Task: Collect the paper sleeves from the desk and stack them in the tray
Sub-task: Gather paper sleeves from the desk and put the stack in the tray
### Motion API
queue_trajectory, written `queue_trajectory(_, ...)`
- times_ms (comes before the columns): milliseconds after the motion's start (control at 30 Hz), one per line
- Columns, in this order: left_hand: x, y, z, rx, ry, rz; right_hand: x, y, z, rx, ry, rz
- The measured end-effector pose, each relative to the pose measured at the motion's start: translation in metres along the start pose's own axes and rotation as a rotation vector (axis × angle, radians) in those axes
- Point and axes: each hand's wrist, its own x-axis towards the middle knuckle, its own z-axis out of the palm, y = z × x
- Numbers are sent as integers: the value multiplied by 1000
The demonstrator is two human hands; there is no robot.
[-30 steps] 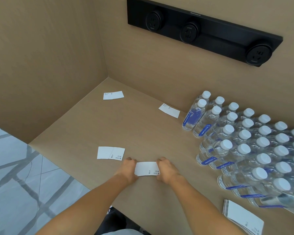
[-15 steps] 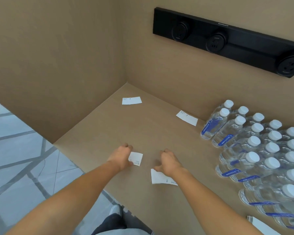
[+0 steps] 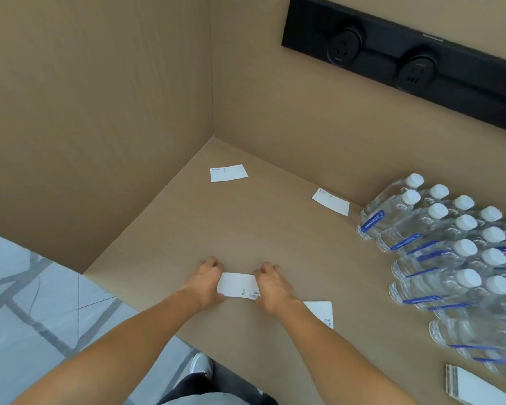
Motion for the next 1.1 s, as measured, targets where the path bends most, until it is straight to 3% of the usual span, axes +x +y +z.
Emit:
queue_trajectory(333,5,8,-11,-8,37,116,-11,15,-7,56,81,41)
queue_trajectory(667,5,120,3,-23,58,200,-63,117,-26,88,118,93)
queue_trajectory(1100,-19,169,73,67,16,22,-87,164,20,52,49,-25)
